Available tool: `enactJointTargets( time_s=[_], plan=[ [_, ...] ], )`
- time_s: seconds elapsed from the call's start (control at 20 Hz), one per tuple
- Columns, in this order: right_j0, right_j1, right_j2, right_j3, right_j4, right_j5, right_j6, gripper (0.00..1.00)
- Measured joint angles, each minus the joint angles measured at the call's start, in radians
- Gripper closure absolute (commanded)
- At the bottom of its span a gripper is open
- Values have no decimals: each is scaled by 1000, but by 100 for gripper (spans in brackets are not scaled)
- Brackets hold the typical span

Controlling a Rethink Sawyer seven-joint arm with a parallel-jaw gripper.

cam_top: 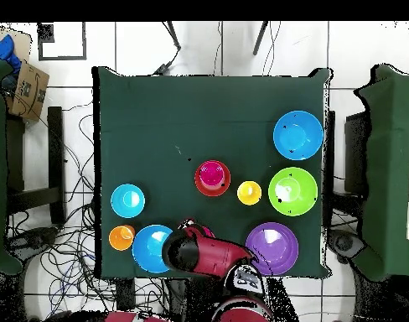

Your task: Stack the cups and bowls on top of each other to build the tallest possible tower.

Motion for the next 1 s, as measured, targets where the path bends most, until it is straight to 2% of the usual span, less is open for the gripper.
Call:
enactJointTargets(
  time_s=[0.3, 1.0],
  plan=[
    [0, 13, 0, 0, 0, -6, 0, 0],
    [38, 134, 0, -1, 1, -126, 0, 0]
  ],
)
